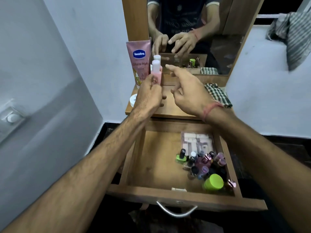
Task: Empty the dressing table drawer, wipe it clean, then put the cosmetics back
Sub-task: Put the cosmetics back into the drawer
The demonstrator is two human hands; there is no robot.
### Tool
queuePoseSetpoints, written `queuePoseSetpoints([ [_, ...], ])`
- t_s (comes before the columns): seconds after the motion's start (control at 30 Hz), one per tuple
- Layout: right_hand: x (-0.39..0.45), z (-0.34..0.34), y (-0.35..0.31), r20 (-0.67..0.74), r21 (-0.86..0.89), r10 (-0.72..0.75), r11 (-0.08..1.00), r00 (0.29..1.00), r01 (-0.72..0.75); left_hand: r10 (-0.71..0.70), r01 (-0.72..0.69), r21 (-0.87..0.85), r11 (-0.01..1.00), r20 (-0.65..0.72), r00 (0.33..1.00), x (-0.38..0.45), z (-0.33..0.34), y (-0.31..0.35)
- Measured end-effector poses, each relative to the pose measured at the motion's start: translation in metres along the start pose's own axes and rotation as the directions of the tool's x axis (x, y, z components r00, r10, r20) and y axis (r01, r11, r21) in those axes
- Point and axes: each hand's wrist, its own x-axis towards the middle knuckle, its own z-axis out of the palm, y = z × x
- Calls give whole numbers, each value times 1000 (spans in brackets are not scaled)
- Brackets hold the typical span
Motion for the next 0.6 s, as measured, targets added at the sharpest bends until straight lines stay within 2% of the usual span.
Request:
queuePoseSetpoints([
  [0.3, 98, 28, 4, 24, -300, -14, 954, 1000, 20, -118, 124, -177, 976, 44, 992, 29, -2, -5],
  [0.5, 86, 22, 9, -146, -144, 32, 988, 989, -54, -113, 125, -175, 977, 77, 991, 14, -7, 0],
  [0.6, 48, -1, 5, -233, -82, 15, 996, 972, -35, -16, 26, -112, 993, 91, 996, -3, -10, 0],
])
